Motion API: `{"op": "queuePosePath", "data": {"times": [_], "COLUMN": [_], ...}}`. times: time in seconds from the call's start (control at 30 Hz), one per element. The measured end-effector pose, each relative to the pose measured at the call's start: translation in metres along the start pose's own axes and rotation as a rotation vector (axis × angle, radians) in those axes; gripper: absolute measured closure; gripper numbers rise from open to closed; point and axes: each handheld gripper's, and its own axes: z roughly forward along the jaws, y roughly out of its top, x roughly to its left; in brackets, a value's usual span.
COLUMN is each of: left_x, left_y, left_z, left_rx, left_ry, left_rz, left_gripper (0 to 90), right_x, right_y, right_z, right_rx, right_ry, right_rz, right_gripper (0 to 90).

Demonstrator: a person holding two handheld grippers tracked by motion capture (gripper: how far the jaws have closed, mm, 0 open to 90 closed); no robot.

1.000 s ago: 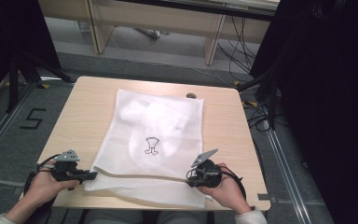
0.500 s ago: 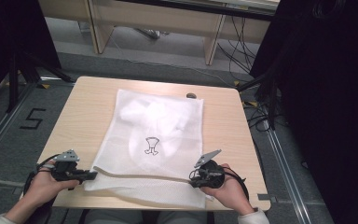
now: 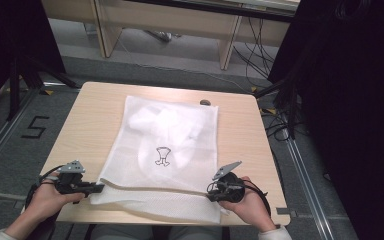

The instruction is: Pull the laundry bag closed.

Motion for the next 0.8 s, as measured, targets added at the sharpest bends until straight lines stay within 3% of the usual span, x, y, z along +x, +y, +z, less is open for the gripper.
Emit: {"op": "queuePosePath", "data": {"times": [0.2,0.3,0.33,0.6,0.8], "left_x": [0.0,0.0,0.0,0.0,0.0], "left_y": [0.0,0.0,-0.001,-0.001,-0.001], "left_z": [0.0,0.0,0.0,0.001,0.001], "left_rx": [0.001,0.001,-0.012,-0.018,-0.018], "left_ry": [0.0,-0.001,0.002,0.003,0.0], "left_rz": [0.0,0.001,-0.001,-0.004,-0.007], "left_gripper": [85.1,85.1,85.1,85.1,85.1], "right_x": [-0.003,-0.002,-0.003,-0.006,-0.006], "right_y": [-0.004,-0.006,-0.006,-0.009,-0.012], "right_z": [-0.001,-0.002,-0.002,-0.002,-0.003], "right_rx": [-0.002,0.0,-0.001,-0.001,0.007], "right_ry": [-0.003,-0.001,-0.004,0.005,-0.019], "right_rz": [-0.001,0.021,-0.002,-0.006,0.007], "right_gripper": [82.1,82.1,82.1,82.0,82.0]}}
